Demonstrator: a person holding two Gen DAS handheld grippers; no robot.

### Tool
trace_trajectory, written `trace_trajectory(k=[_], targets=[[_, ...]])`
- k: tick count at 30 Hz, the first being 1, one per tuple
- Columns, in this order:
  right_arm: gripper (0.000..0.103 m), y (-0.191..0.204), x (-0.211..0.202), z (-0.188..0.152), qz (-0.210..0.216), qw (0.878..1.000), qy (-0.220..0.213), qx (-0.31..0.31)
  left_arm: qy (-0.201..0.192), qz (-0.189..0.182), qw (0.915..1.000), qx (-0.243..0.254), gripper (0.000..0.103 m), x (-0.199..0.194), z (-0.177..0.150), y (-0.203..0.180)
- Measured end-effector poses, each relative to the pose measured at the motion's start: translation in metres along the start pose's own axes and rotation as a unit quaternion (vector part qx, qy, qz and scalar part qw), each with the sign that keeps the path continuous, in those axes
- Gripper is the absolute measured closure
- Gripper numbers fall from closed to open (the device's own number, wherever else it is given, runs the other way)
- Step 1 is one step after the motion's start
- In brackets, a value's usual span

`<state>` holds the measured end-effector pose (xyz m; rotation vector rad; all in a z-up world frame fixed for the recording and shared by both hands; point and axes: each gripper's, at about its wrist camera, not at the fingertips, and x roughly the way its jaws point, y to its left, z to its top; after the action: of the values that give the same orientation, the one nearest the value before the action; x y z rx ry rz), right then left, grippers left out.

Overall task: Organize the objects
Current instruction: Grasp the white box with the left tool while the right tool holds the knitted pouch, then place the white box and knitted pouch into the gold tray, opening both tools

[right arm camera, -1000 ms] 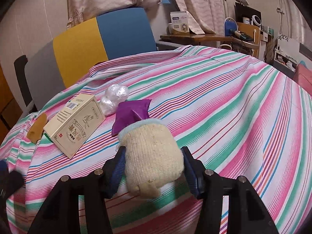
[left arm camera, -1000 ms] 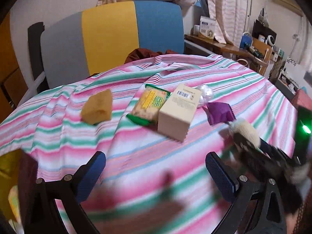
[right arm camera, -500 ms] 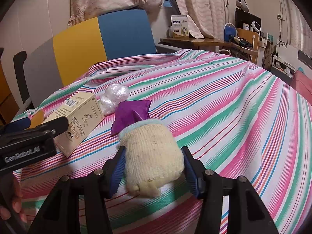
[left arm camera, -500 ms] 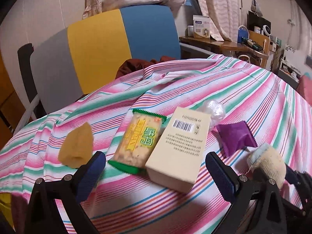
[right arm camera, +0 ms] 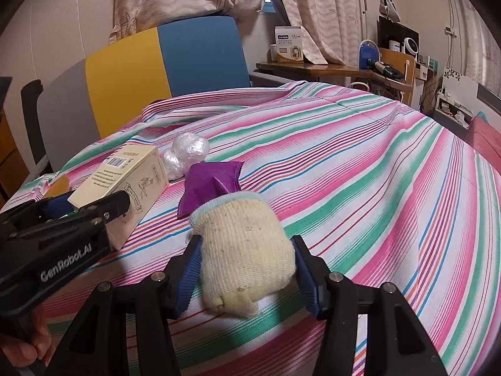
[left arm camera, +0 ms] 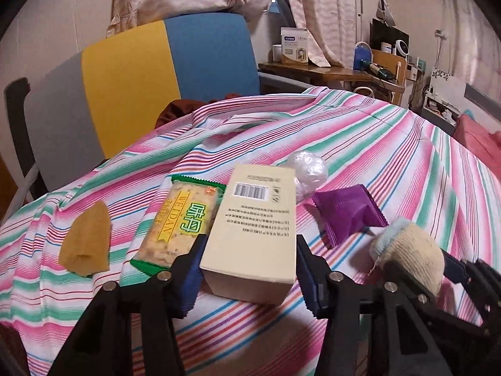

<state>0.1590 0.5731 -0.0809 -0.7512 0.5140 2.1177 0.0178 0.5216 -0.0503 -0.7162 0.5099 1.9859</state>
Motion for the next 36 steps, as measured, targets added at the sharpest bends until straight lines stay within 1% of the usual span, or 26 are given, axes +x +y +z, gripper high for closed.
trace_trajectory(k=[2, 4, 7, 15, 18, 20, 22, 25, 29, 34, 36], targets=[[0.047, 0.001, 0.000, 0.000, -0.001, 1.000, 0.000, -0.001, -0.006, 0.007, 1.0000, -0.004, 0.052, -0.005, -0.004, 0.001], [0.047, 0.002, 0.000, 0.000, -0.004, 1.000, -0.001, -0.003, -0.012, 0.018, 0.9996, -0.019, 0.052, -0.013, -0.011, 0.006], [0.047, 0.004, 0.001, 0.000, -0.010, 1.000, -0.001, -0.009, -0.021, 0.013, 0.9990, -0.038, 0.052, -0.028, -0.023, 0.013], [0.047, 0.006, -0.002, 0.001, -0.013, 1.000, -0.009, -0.017, -0.052, 0.034, 0.9967, -0.051, 0.053, -0.074, -0.060, 0.018], [0.047, 0.009, -0.005, 0.001, -0.013, 1.000, -0.015, -0.023, -0.056, 0.043, 0.9955, -0.063, 0.053, -0.089, -0.075, 0.026], [0.047, 0.012, -0.009, 0.001, -0.012, 0.999, -0.024, -0.031, -0.053, 0.048, 0.9938, -0.085, 0.053, -0.098, -0.086, 0.036], [0.047, 0.017, -0.015, 0.001, -0.005, 0.999, -0.033, -0.043, -0.051, 0.048, 0.9915, -0.109, 0.053, -0.103, -0.092, 0.046], [0.047, 0.028, -0.024, -0.002, 0.023, 0.997, -0.037, -0.062, -0.046, 0.045, 0.9895, -0.130, 0.053, -0.110, -0.103, 0.055], [0.047, 0.042, -0.043, -0.011, 0.044, 0.993, -0.062, -0.088, -0.049, 0.044, 0.9888, -0.134, 0.053, -0.126, -0.111, 0.055], [0.047, 0.060, -0.050, -0.017, 0.052, 0.988, -0.070, -0.128, -0.069, 0.033, 0.9866, -0.144, 0.053, -0.160, -0.120, 0.062], [0.047, 0.062, -0.049, -0.018, 0.053, 0.987, -0.068, -0.133, -0.079, 0.034, 0.9855, -0.146, 0.053, -0.177, -0.123, 0.069]])
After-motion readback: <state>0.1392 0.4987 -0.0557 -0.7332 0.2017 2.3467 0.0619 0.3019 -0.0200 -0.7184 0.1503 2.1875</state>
